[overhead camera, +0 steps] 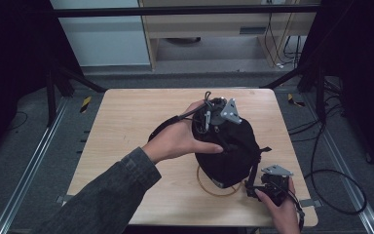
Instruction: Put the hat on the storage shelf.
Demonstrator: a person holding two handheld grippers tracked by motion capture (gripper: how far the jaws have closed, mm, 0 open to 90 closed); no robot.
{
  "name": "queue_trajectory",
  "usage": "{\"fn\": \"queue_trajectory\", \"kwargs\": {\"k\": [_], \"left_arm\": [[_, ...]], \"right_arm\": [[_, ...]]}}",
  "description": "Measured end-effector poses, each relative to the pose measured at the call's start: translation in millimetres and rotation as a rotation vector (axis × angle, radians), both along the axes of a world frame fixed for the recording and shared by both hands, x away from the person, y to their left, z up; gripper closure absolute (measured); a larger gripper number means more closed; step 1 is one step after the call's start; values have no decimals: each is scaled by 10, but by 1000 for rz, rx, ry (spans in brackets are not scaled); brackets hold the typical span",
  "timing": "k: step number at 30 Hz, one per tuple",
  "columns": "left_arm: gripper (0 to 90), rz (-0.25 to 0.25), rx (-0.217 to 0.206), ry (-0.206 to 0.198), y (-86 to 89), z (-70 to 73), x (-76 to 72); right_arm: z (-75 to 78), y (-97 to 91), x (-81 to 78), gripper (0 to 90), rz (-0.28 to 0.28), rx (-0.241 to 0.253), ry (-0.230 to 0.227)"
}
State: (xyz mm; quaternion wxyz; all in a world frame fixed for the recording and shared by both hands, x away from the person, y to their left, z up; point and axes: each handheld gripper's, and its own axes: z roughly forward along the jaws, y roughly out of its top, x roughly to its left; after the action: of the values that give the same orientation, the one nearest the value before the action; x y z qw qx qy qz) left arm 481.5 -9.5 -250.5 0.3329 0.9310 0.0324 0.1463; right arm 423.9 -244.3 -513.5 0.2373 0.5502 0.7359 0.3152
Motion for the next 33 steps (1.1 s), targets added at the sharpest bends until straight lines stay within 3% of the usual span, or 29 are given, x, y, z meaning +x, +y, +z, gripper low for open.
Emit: {"fn": "queue_trajectory", "kwargs": {"k": [31, 33], "left_arm": [[34, -20, -145, -27, 271, 14, -180], [36, -14, -162, -50, 309, 26, -207]], "right_arm": [[1, 1, -2, 5, -2, -1, 1], [1, 3, -4, 5, -3, 0, 2]]}}
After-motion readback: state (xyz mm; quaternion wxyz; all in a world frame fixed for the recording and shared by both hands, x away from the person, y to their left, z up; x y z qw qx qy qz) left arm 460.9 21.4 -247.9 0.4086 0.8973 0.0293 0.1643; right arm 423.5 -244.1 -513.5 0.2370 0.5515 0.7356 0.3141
